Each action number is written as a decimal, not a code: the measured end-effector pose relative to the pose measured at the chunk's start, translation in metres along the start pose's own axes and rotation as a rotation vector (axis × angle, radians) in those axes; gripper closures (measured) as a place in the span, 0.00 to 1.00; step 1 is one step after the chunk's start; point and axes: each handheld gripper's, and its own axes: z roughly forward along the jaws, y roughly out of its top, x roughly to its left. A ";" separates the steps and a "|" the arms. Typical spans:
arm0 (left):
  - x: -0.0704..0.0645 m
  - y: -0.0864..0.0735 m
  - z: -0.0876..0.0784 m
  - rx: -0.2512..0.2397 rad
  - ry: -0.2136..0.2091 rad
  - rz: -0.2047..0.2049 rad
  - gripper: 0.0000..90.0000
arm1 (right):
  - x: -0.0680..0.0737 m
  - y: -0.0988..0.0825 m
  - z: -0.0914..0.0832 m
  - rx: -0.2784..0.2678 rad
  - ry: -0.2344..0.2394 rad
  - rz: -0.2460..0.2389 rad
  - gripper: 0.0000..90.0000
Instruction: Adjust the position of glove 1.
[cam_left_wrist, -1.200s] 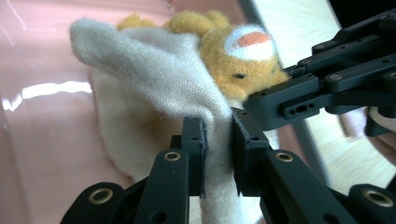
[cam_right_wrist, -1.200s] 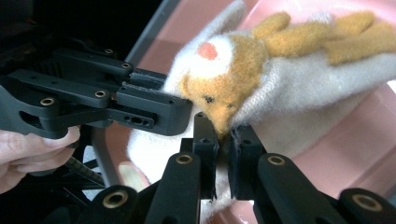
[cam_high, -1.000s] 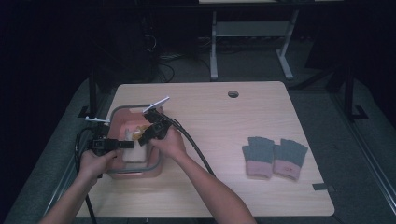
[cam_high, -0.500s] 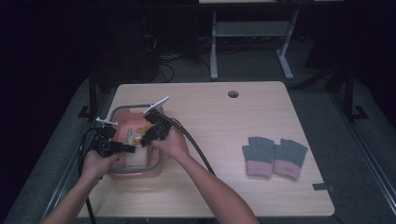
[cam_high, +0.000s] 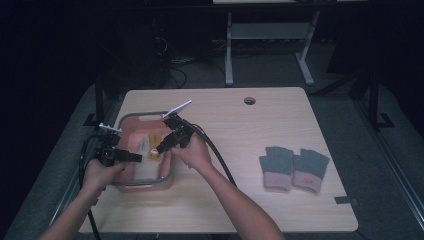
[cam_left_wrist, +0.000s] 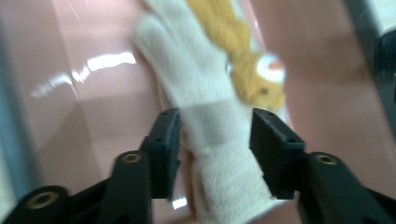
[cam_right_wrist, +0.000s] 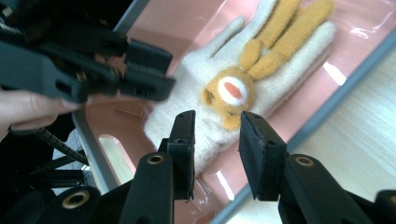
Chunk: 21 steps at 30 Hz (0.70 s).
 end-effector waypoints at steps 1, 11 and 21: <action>-0.002 0.001 -0.002 -0.029 0.012 0.000 0.64 | 0.000 -0.001 -0.002 -0.004 0.000 0.001 0.73; -0.019 0.009 0.020 0.060 0.051 0.085 0.81 | 0.001 -0.008 -0.018 -0.035 0.021 -0.010 0.73; -0.017 0.011 0.032 0.131 0.067 0.095 0.78 | -0.004 -0.013 -0.028 -0.064 0.041 -0.003 0.73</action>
